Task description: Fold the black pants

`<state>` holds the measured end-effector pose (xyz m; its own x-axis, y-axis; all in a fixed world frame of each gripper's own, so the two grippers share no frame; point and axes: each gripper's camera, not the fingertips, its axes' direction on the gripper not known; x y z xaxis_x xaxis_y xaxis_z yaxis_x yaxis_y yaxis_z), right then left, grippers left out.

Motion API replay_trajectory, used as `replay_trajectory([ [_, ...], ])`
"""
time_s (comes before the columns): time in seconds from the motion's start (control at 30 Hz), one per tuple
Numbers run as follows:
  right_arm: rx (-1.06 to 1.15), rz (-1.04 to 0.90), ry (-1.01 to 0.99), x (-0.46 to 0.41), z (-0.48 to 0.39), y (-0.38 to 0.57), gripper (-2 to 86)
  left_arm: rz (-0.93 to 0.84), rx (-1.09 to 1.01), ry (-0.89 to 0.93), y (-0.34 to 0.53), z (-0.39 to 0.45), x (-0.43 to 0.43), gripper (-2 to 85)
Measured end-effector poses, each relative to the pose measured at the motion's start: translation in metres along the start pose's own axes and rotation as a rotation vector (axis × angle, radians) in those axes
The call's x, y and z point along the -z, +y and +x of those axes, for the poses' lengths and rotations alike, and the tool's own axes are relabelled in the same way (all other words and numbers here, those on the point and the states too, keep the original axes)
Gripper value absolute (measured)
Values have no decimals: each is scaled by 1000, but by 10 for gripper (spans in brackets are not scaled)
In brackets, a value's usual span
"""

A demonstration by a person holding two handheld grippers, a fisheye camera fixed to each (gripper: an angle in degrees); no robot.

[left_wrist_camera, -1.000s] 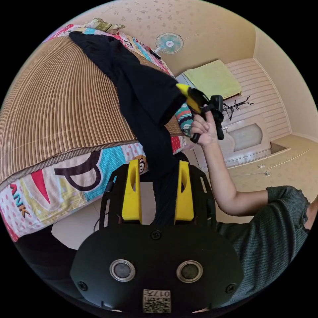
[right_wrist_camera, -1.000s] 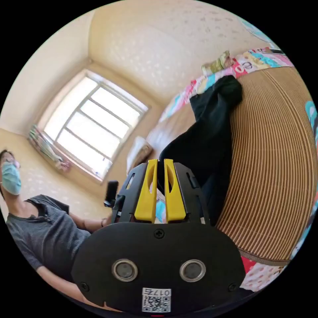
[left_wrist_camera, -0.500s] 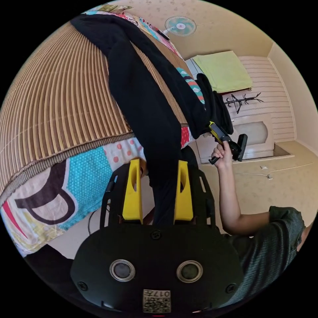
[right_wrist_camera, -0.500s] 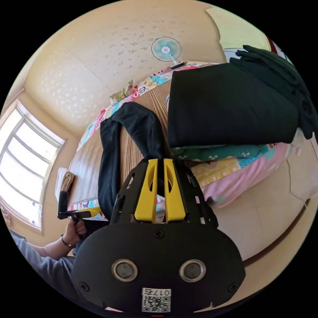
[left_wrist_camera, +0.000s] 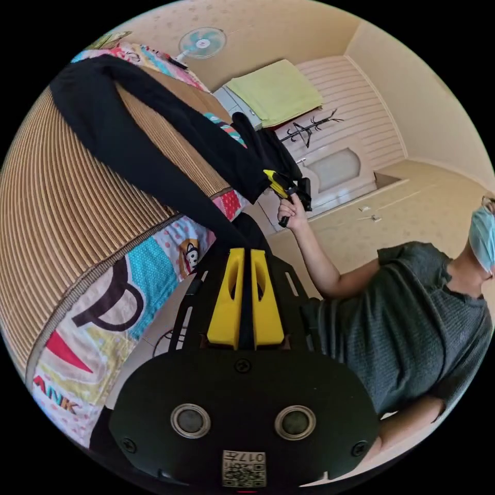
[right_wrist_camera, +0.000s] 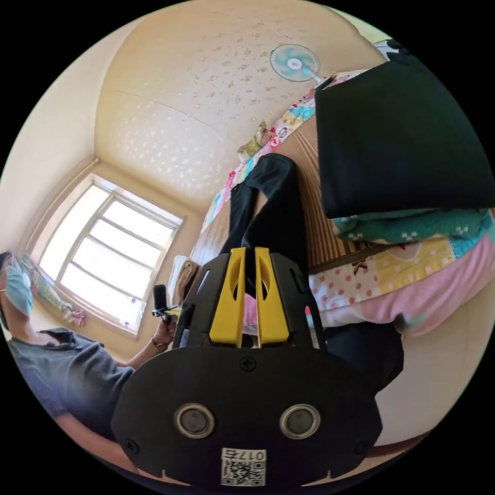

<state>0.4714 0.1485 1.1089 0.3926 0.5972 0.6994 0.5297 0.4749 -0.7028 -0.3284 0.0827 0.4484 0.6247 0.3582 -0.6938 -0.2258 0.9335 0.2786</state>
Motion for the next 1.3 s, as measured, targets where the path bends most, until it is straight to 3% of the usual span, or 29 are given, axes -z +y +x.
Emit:
replay_trajectory([
  [0.1,34,-33,-204,20,16,12,27,12,-23,63,28,11,64,8],
  [0.17,4,-84,-257,27,31,20,26,-112,87,72,42,-1,73,24],
  [0.23,-49,-143,-199,33,44,30,25,-348,321,-99,66,-33,61,52],
  [0.3,-37,-213,-66,43,45,42,25,-432,417,-131,88,-50,49,78],
  [0.4,35,-199,-147,61,37,48,25,-326,462,-27,111,-59,44,91],
  [0.53,157,-243,-290,63,14,43,24,-99,350,-12,94,-34,48,92],
  [0.73,347,-503,-493,-9,-45,49,23,9,189,45,12,12,20,142],
  [0.9,409,-738,-568,-89,-84,94,25,27,185,87,-45,25,-20,206],
  [0.97,422,-787,-562,-101,-89,110,25,23,200,42,-54,25,-28,206],
  [1.17,390,-794,-542,-67,-62,130,24,157,293,-331,-20,21,5,169],
  [1.3,349,-839,-448,-40,-33,139,22,-145,445,-380,-4,-27,-34,159],
])
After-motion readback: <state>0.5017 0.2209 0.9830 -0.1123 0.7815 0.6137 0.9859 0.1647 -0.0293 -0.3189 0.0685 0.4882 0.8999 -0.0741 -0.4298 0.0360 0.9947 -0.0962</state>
